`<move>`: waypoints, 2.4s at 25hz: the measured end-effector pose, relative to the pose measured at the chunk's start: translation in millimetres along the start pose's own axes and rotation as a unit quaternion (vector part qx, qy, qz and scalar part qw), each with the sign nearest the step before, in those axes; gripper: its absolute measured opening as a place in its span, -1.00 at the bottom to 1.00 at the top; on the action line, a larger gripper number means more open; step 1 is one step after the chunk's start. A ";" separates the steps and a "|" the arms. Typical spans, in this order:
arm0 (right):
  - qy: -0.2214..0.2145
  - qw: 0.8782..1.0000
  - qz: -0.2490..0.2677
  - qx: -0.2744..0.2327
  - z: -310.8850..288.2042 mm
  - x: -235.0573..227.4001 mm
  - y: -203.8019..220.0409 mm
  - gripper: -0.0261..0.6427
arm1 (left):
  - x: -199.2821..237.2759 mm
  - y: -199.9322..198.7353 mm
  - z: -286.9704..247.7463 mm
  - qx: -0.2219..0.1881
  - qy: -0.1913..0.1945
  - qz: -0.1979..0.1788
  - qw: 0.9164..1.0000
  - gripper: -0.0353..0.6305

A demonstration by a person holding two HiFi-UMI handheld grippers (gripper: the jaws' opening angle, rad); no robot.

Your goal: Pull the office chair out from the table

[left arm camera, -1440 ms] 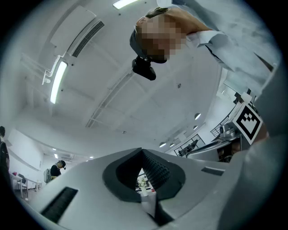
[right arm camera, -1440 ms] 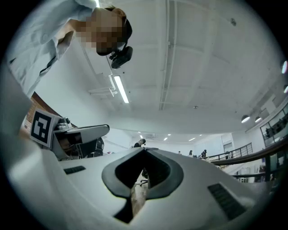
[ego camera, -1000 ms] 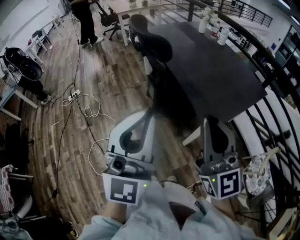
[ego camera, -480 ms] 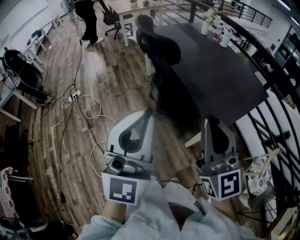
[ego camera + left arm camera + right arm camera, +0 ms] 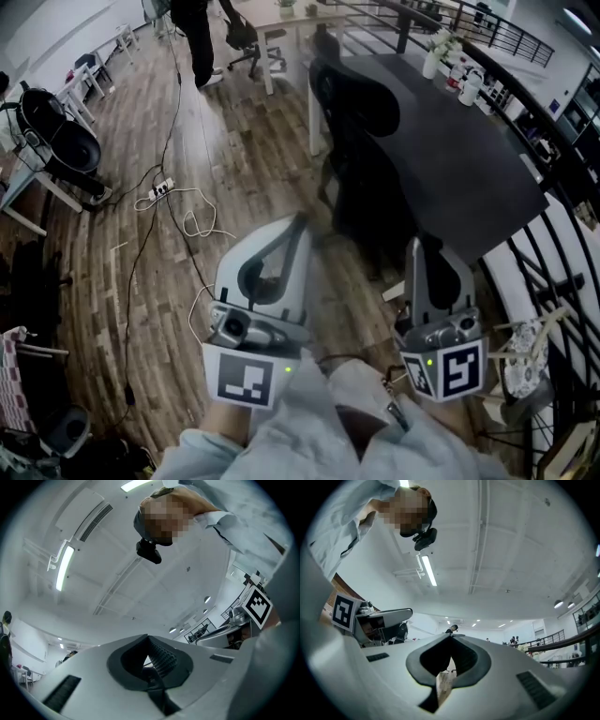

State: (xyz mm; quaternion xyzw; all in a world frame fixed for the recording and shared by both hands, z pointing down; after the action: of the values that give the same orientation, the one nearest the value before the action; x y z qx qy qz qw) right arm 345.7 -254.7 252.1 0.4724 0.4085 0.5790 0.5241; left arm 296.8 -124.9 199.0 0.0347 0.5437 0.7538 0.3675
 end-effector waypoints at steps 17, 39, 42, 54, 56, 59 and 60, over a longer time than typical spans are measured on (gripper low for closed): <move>-0.034 0.999 0.003 0.005 -21.4 54.4 3.3 -0.91 | 50.9 1.4 49.2 0.010 -0.043 -0.010 0.999 -0.92; -0.114 0.993 -0.009 -0.009 -124.0 76.8 25.0 -0.91 | 119.5 40.5 22.5 0.035 -0.097 -0.054 0.993 -0.92; -0.123 0.992 -0.009 -0.009 -145.9 76.4 30.0 -0.91 | 134.3 50.1 12.4 0.038 -0.104 -0.060 0.992 -0.92; -0.150 0.989 -0.014 -0.008 -245.2 67.4 42.6 -0.91 | 211.3 86.4 -25.4 0.064 -0.140 -0.082 0.985 -0.92; -0.157 0.987 -0.013 -0.012 -263.0 68.8 44.7 -0.91 | 224.3 92.1 -30.8 0.067 -0.146 -0.090 0.983 -0.92; -0.166 0.986 -0.014 -0.014 -285.2 68.8 50.4 -0.91 | 239.0 101.8 -38.3 0.071 -0.153 -0.098 0.981 -0.92; -0.169 0.985 -0.015 -0.014 -291.4 68.8 52.2 -0.91 | 243.1 104.6 -40.8 0.071 -0.155 -0.100 0.980 -0.92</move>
State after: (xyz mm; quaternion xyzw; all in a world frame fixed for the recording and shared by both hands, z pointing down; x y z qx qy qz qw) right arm 49.6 -185.9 246.7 0.5496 0.3129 0.4890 0.6008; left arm 47.5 -28.0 186.3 0.1228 0.5327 0.6582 0.5176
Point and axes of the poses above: the fingertips, and each gripper's own axes: z backward along the fingers, x to its left, y out of its underside, the point moved 1 cm from there along z, backward along the fingers, and after that the axes turned 4 degrees about x, right-handed, at the moved point
